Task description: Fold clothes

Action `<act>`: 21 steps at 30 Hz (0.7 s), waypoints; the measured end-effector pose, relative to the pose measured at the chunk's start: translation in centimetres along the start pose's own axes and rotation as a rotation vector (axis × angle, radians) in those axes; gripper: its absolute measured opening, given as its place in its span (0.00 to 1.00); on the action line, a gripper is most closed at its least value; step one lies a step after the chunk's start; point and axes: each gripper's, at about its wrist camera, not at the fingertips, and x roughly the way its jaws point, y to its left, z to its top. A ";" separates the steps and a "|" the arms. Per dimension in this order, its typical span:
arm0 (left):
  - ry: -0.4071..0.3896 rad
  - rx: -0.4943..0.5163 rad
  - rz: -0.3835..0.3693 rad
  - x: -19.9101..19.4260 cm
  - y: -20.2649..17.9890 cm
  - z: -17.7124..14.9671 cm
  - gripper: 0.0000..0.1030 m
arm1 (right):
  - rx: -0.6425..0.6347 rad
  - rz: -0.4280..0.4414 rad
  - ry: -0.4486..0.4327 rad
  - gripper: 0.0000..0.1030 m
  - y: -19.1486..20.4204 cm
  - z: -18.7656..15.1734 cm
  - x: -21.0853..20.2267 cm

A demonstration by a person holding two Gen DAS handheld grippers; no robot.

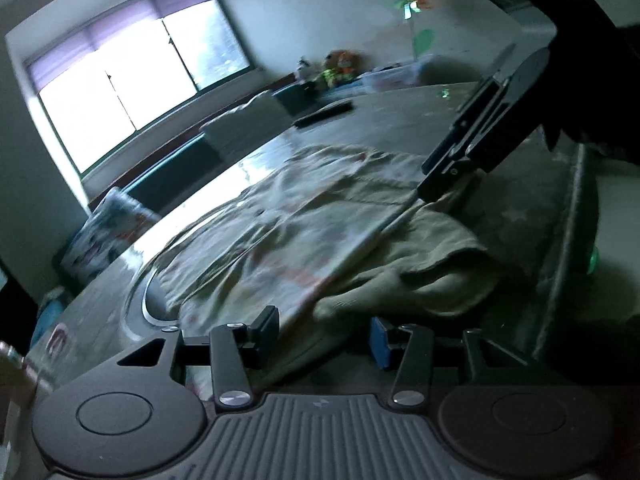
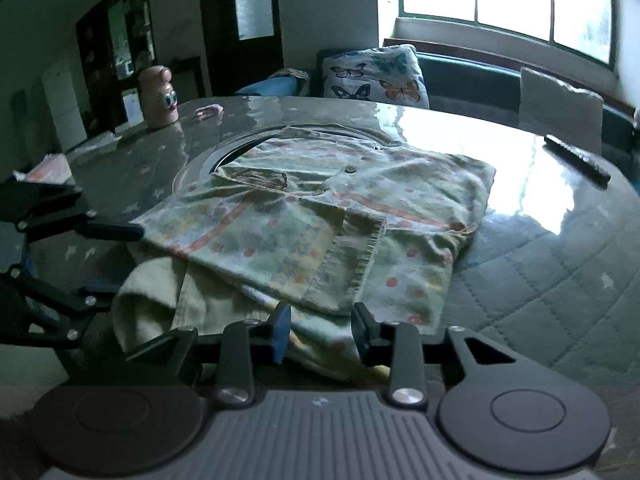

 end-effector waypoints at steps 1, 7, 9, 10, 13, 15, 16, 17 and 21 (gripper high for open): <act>-0.012 0.007 -0.007 0.1 -0.2 0.2 0.49 | -0.017 -0.002 0.001 0.34 0.0 -0.1 -0.3; -0.061 -0.017 -0.064 0.8 0.0 1.2 0.35 | -0.127 -0.012 0.014 0.48 0.8 -1.3 -1.8; -0.068 -0.048 -0.077 1.1 0.3 1.4 0.22 | -0.156 -0.010 0.016 0.49 1.2 -1.7 -1.9; -0.066 -0.072 -0.080 1.3 0.6 1.6 0.15 | -0.174 -0.008 0.017 0.50 1.5 -1.9 -2.0; -0.063 -0.151 -0.086 1.7 1.9 2.2 0.09 | -0.225 0.009 -0.003 0.54 2.4 -2.1 -1.9; -0.059 -0.189 -0.083 2.0 2.7 2.7 0.08 | -0.255 0.011 -0.022 0.57 3.0 -2.0 -1.6; -0.058 -0.204 -0.081 2.2 3.0 3.0 0.07 | -0.272 0.010 -0.032 0.59 3.3 -1.8 -1.4; -0.059 -0.217 -0.080 2.4 3.4 3.3 0.07 | -0.290 0.004 -0.044 0.59 3.7 -1.7 -1.2; -0.063 -0.246 -0.079 2.9 4.4 4.2 0.07 | -0.348 -0.006 -0.076 0.59 4.4 -1.0 0.0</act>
